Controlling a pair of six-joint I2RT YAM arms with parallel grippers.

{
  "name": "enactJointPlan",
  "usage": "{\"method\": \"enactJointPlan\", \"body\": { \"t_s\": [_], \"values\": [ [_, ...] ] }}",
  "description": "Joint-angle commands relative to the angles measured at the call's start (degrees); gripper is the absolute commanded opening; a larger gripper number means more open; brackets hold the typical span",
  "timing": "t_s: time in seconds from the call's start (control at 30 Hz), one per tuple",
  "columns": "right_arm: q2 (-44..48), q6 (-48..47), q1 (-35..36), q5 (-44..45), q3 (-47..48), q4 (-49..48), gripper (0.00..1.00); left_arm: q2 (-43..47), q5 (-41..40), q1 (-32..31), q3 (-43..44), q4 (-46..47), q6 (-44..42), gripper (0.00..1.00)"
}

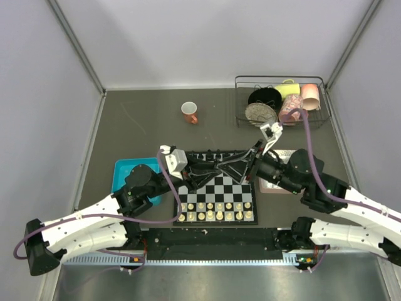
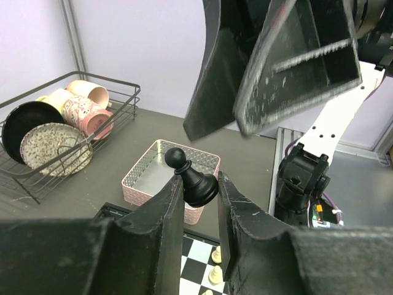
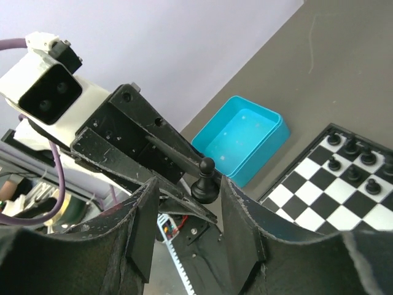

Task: Set up the chess pieces on the board

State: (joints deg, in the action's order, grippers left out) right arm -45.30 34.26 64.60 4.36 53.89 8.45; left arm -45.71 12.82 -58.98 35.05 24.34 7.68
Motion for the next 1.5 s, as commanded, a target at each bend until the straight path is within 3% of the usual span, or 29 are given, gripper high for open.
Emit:
{"method": "enactJointPlan", "body": {
  "t_s": [0.0,0.2,0.37,0.6,0.87,1.47],
  "values": [
    [3.2,-3.5,0.88,5.57,5.17,5.6,0.44,0.45,2.47,0.01,3.01,-0.69,-2.06,0.21],
    [2.42,-4.73,0.88,7.95,9.65,13.86,0.45,0.8,5.28,0.01,4.06,-2.62,-2.5,0.21],
    [-4.44,-7.36,0.88,4.1,23.87,31.06,0.47,1.06,8.62,0.01,6.34,-6.75,-3.9,0.21],
    [-12.53,-6.67,0.35,0.22,37.07,45.23,0.48,0.89,11.17,0.01,8.55,-11.68,-6.71,0.21],
    [-16.49,-4.99,0.18,-5.49,37.78,46.66,0.44,-0.25,12.67,-0.08,9.6,-12.74,-7.24,0.21],
    [-18.68,-4.82,-0.44,-7.35,36.03,46.04,0.38,-1.84,16.01,-0.35,10.3,-12.12,-7.16,0.21]
  ]
}}
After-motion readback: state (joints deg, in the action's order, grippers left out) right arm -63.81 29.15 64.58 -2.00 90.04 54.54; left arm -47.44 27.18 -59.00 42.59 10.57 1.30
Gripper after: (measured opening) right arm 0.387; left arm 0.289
